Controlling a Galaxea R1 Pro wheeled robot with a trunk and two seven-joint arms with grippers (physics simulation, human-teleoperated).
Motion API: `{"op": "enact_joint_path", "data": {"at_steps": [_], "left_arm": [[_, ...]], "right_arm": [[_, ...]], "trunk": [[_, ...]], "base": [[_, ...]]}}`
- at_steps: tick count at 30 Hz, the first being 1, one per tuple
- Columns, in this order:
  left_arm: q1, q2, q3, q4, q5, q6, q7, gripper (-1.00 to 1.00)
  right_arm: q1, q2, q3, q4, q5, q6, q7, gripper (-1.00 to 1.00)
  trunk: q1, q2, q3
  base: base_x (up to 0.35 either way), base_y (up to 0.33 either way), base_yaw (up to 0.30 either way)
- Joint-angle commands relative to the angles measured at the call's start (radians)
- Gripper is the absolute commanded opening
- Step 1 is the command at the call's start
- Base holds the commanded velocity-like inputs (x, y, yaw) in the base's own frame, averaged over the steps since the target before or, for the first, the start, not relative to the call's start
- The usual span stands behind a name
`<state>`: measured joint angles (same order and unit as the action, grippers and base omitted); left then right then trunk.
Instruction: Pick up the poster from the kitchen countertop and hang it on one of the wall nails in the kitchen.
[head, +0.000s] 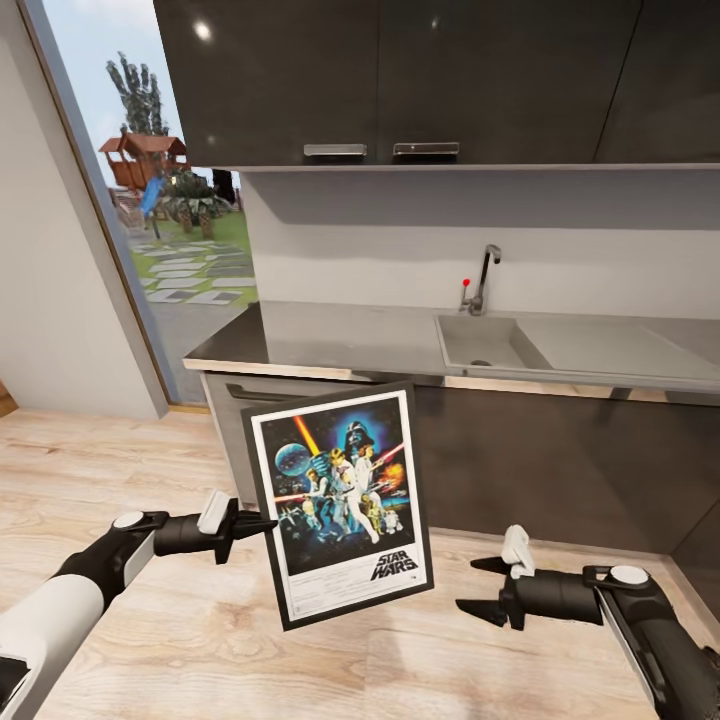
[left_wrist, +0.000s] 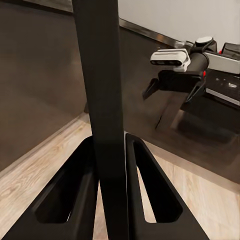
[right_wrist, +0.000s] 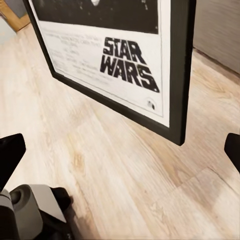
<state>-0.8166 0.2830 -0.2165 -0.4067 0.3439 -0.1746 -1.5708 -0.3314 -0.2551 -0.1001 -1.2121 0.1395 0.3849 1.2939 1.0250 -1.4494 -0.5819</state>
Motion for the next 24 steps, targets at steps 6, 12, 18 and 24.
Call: {"op": "enact_joint_path", "data": {"at_steps": [6,12,18,24], "left_arm": [[-0.001,-0.003,-0.013,-0.001,0.010,-0.015,0.000,-1.00],[-0.001,-0.008,-0.029,-0.001,0.010,-0.016,0.000,-1.00],[-0.001,-0.034,-0.070,-0.003,0.009,-0.016,0.000,-1.00],[-0.001,-0.040,-0.075,-0.003,0.009,-0.037,0.000,-1.00]], "right_arm": [[-0.046,-0.001,0.007,0.019,0.005,0.011,0.080,1.00],[-0.088,-0.001,0.007,0.067,0.007,0.010,0.119,1.00],[-0.098,-0.001,0.009,0.074,0.008,0.009,0.122,1.00],[-0.099,-0.001,0.010,0.075,0.008,0.008,0.122,1.00]], "trunk": [[0.000,-0.001,-0.001],[0.000,-0.001,-0.001],[0.000,-0.001,-0.001],[0.000,-0.001,-0.001]], "base": [[0.000,0.000,0.000],[0.000,0.000,0.000],[0.000,0.000,0.000],[0.000,0.000,0.000]]}}
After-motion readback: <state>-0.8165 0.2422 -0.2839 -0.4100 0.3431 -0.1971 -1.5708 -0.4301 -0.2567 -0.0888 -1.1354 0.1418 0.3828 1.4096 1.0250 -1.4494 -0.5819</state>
